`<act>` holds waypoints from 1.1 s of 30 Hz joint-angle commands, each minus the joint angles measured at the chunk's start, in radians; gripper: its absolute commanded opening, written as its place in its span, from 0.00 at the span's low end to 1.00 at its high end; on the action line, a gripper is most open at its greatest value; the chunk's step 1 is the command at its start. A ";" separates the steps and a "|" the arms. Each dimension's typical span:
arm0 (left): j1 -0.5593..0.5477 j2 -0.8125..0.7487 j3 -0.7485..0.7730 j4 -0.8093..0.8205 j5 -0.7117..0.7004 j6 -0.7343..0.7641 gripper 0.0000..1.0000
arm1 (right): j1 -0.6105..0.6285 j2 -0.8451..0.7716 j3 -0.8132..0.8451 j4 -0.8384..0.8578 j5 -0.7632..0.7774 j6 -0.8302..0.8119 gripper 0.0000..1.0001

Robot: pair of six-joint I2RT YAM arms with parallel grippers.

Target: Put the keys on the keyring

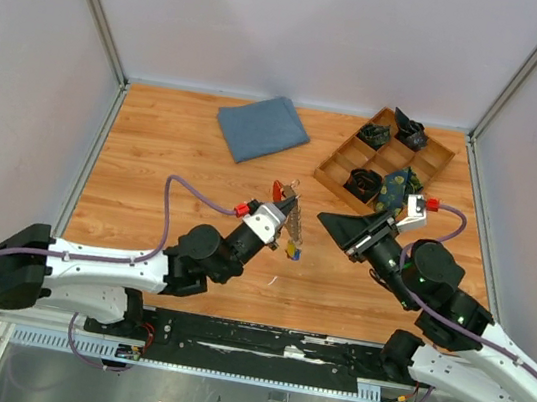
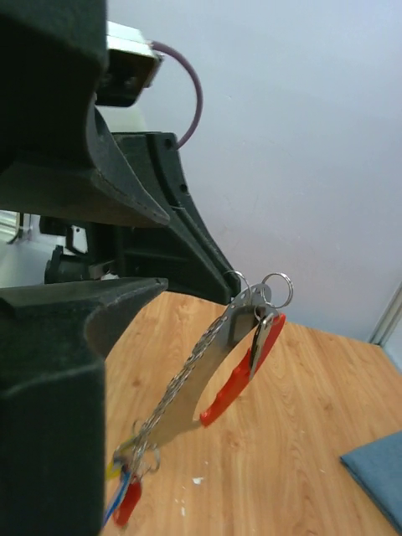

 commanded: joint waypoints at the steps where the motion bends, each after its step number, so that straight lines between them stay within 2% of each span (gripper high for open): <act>1: 0.041 -0.088 0.073 -0.201 0.120 -0.146 0.01 | 0.015 -0.074 0.012 -0.015 0.045 -0.221 0.33; 4: 0.062 -0.140 0.109 -0.351 0.217 -0.194 0.00 | 0.015 -0.111 0.009 -0.009 0.049 -0.432 0.34; 5: 0.068 -0.159 0.121 -0.389 0.249 -0.206 0.00 | 0.015 -0.121 0.009 0.001 0.039 -0.550 0.34; 9: 0.095 -0.244 0.150 -0.496 0.388 -0.260 0.01 | 0.015 -0.150 0.032 0.007 -0.015 -0.879 0.33; 14: 0.101 -0.318 0.177 -0.552 0.526 -0.306 0.01 | 0.015 -0.157 0.089 0.005 -0.234 -1.162 0.35; 19: 0.101 -0.345 0.191 -0.549 0.653 -0.346 0.00 | 0.015 -0.131 0.133 0.026 -0.608 -1.254 0.32; 22: 0.100 -0.347 0.202 -0.546 0.719 -0.363 0.01 | 0.015 -0.088 0.167 0.018 -0.746 -1.260 0.29; 27: 0.101 -0.345 0.227 -0.552 0.801 -0.363 0.01 | 0.015 -0.045 0.190 0.048 -0.862 -1.238 0.24; 33: 0.101 -0.348 0.243 -0.566 0.883 -0.346 0.00 | 0.015 -0.038 0.192 0.051 -0.859 -1.248 0.26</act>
